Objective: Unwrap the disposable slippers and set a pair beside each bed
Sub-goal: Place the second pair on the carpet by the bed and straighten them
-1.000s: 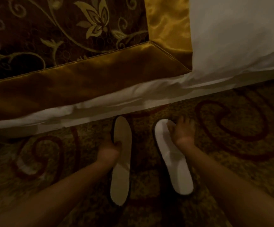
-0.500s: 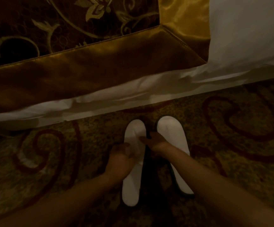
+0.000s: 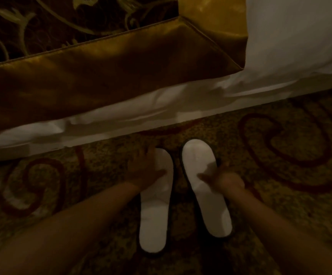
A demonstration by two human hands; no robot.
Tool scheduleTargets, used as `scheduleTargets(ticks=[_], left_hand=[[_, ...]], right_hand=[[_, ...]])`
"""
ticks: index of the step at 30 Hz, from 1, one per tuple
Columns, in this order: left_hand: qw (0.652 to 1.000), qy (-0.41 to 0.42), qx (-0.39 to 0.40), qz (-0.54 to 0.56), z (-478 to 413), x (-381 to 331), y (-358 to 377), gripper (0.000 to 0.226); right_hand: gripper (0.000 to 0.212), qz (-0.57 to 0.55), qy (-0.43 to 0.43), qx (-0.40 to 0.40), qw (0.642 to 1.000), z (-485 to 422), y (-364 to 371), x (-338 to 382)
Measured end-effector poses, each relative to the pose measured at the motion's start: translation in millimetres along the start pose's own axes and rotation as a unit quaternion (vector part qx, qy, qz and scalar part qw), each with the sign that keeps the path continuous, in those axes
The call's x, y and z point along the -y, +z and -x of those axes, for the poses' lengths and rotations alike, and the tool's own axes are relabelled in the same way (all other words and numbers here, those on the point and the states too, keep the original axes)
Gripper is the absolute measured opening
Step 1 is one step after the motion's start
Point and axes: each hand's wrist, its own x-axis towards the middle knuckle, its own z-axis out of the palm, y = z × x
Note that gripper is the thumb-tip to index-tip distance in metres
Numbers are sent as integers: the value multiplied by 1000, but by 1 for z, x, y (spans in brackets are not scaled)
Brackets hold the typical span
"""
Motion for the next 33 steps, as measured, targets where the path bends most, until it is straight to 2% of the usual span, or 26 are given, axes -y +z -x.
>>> scheduleTargets(ticks=[2,5,7,9,11,13,16,20,21,22,24,26,28,30,32,33], left_hand=[[995,85,57,7,-13,-1,-3,102],[990,102,87,-47,-27,-1,0,109],[988,98,90,-80,-34,0,1,113],[988,78,125,-46,-40,4,-1,114],[990,73,118,-34,-42,7,-2,108],[994,67,87,-9,-42,7,-5,97],[991,21,62,120,-44,9,-17,59],[967,-20,111,227,-40,16,-35,11],[962,-13,116,246,-37,17,-37,7],[957,5,122,264,-33,18,-38,14],[954,30,114,277,-23,18,-40,52],[956,12,80,282,-15,16,-43,68],[952,-26,67,297,-10,13,-48,62],[954,-39,54,294,-6,14,-53,53],[954,-60,2,294,2,13,-56,46],[947,-79,-39,308,6,12,-56,45]], right_hand=[[109,8,33,-36,999,2,4,1],[104,-43,25,-27,998,-2,2,-2],[90,-104,-20,-6,994,-4,-2,-6],[72,-136,-65,-20,988,-1,-7,-11],[55,-158,-89,-29,983,0,-9,-14],[43,-186,-91,-28,978,3,-11,-15],[34,-267,-87,-37,959,7,-16,-13],[32,-305,-137,-53,941,18,-23,-6],[33,-319,-154,-49,934,20,-25,-4],[34,-322,-174,-45,930,22,-27,-1],[35,-301,-206,-26,931,25,-31,5],[35,-293,-225,3,929,28,-32,10],[36,-301,-237,16,924,31,-34,13],[36,-257,-250,-11,933,32,-39,14],[34,-146,-241,-121,952,35,-42,12],[33,-130,-228,-178,948,40,-42,10]])
